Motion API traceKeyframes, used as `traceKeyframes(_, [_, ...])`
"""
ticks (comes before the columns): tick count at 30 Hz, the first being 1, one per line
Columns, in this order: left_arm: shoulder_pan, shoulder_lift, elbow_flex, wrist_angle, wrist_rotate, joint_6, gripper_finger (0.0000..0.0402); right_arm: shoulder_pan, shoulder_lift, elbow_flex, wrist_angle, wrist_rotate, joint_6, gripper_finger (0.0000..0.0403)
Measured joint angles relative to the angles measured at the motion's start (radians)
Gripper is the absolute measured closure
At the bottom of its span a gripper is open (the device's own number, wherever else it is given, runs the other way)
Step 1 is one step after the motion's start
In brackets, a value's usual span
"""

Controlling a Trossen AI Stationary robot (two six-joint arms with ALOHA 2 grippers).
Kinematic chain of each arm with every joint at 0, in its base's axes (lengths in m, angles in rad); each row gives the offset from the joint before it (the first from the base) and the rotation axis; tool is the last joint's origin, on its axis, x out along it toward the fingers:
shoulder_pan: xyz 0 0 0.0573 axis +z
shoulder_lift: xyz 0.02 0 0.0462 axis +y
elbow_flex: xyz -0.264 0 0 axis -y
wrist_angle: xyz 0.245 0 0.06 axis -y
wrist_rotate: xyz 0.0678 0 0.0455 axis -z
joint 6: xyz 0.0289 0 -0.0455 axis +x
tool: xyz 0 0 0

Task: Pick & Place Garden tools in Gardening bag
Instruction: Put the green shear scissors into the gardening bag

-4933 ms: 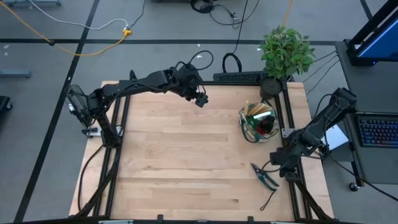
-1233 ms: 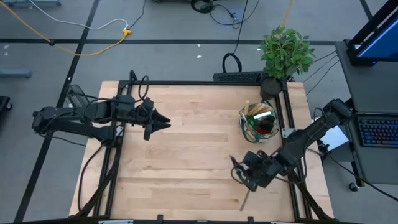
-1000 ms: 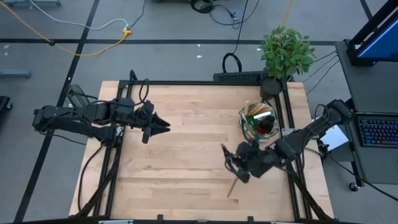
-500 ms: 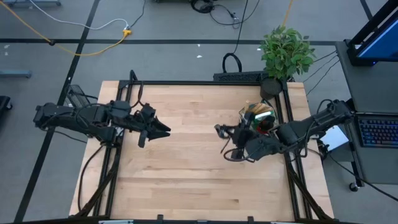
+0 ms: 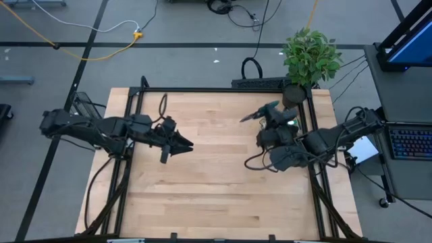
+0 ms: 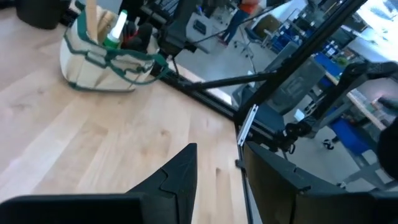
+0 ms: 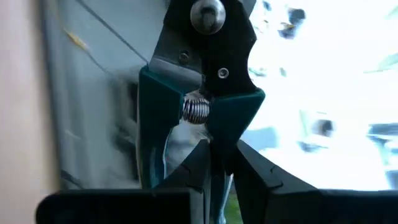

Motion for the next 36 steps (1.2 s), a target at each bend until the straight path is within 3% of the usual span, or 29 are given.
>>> traceKeyframes(3, [-0.006, 0.040, 0.000, 0.038, -0.001, -0.002, 0.0265, -0.012, -0.008, 0.000, 0.001, 0.019, -0.129, 0.0367])
traceKeyframes(9, [-0.011, 0.099, 0.000, 0.072, -0.002, -0.009, 0.0265, -0.041, -0.011, 0.000, -0.028, 0.021, -0.196, 0.0367])
traceKeyframes(15, [-0.011, 0.111, 0.000, 0.085, 0.003, -0.032, 0.0265, -0.077, -0.011, 0.000, -0.217, 0.021, -0.220, 0.0367])
traceKeyframes(31, [-0.011, 0.110, 0.000, 0.140, 0.005, -0.054, 0.0265, -0.205, -0.011, -0.001, -0.805, 0.020, -0.019, 0.0367])
traceKeyframes(36, [-0.011, 0.110, 0.000, 0.140, -0.018, -0.053, 0.0265, -0.242, -0.011, -0.001, -0.887, 0.019, 0.004, 0.0367])
